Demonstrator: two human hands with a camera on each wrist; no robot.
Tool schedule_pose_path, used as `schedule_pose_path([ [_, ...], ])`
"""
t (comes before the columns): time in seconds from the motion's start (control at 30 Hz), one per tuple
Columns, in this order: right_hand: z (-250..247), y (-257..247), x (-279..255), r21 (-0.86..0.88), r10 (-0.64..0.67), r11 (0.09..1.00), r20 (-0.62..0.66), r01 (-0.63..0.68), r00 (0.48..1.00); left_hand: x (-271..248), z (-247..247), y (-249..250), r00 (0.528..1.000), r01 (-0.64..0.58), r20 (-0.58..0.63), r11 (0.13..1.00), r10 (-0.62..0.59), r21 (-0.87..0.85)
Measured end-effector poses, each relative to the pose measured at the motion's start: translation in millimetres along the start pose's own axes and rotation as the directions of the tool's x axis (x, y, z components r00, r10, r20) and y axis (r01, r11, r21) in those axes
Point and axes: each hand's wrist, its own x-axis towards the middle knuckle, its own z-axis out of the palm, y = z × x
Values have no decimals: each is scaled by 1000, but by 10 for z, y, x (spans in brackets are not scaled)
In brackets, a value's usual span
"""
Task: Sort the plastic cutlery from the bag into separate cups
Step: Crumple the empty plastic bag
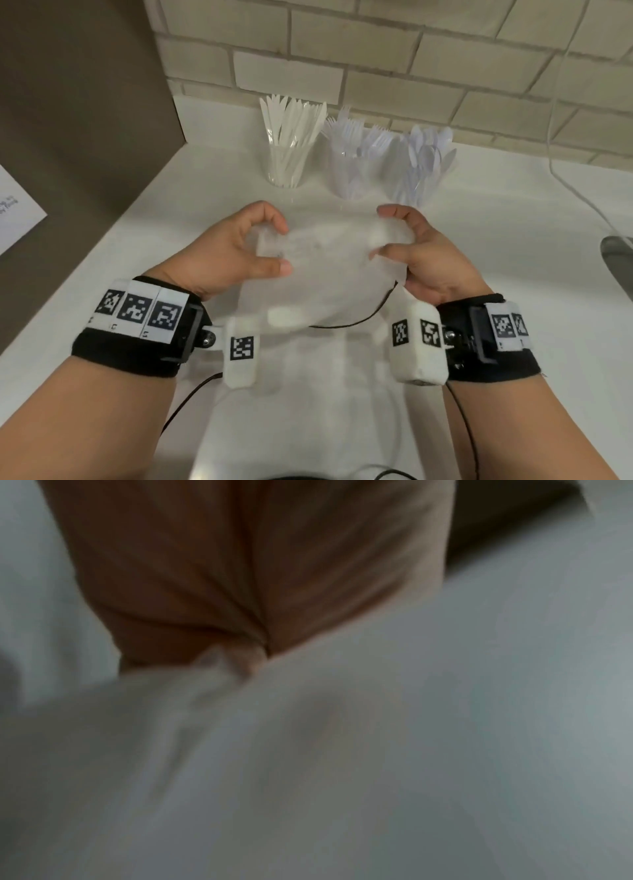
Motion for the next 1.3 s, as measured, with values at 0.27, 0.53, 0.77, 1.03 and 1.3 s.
schedule_pose_path([
  [0.27,302,-20,-53,-406,-412,841,-51,358,910,115,306,39,993,65,57,884,-103,462],
  [0.53,474,46,-220,-724,-126,406,559,557,819,141,360,214,982,129,-18,736,-189,-665],
  [0.77,410,-97,-189,-286,-245,924,62,252,968,148,379,-5,907,-70,-421,985,-2,-155],
  [1.03,480,-40,-86,-304,-81,947,88,104,993,82,492,75,981,-106,-190,907,29,-408],
  [1.3,360,-120,-2,255,159,955,0,-154,987,76,384,74,978,-66,-199,817,-61,-573],
])
